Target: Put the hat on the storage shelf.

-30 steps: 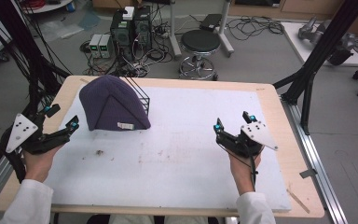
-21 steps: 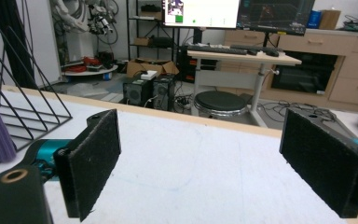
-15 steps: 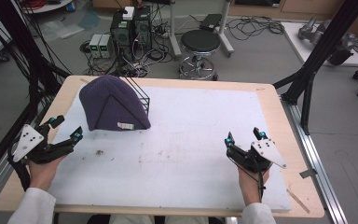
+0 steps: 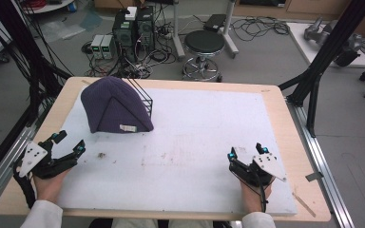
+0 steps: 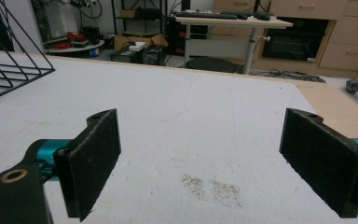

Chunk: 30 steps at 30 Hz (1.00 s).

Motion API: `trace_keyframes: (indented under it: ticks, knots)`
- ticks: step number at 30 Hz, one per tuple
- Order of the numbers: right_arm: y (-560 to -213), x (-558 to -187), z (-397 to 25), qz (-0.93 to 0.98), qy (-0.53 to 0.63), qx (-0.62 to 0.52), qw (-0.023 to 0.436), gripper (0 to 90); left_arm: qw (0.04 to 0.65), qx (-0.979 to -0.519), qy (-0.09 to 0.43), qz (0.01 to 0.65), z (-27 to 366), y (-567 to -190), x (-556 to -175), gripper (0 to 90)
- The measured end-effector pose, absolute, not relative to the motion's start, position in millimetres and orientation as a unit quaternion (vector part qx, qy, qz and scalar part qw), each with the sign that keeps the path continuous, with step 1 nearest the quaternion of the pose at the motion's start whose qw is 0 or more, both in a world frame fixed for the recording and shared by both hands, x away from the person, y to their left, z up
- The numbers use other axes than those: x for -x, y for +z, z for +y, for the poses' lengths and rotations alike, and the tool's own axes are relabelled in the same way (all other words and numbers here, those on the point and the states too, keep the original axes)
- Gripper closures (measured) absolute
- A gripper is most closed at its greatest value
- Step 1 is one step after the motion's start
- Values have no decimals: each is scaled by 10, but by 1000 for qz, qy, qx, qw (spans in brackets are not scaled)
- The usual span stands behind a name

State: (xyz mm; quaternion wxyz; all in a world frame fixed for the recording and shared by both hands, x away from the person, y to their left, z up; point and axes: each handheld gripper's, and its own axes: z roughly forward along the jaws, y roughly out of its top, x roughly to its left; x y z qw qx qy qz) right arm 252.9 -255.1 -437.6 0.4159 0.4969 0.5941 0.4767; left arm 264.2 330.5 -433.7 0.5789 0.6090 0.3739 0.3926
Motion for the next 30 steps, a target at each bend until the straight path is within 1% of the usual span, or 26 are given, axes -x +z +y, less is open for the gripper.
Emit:
trace_keyframes:
  ticks: [5, 9, 20, 30]
  knots:
    - [-4394, -2518, -2528, 600, 479, -489, 414, 117, 581, -610, 393, 367, 3302, -4324, -2609, 252]
    - [-4380, -2473, -2546, 596, 494, -486, 406, 117, 585, -602, 394, 374, 3336, -4331, -2603, 253]
    - [-4398, -2486, -2539, 609, 488, -474, 407, 117, 599, -584, 389, 386, 3355, -4343, -2562, 260]
    - [-4408, -2489, -2548, 612, 486, -477, 403, 117, 602, -587, 381, 385, 3331, -4356, -2580, 261]
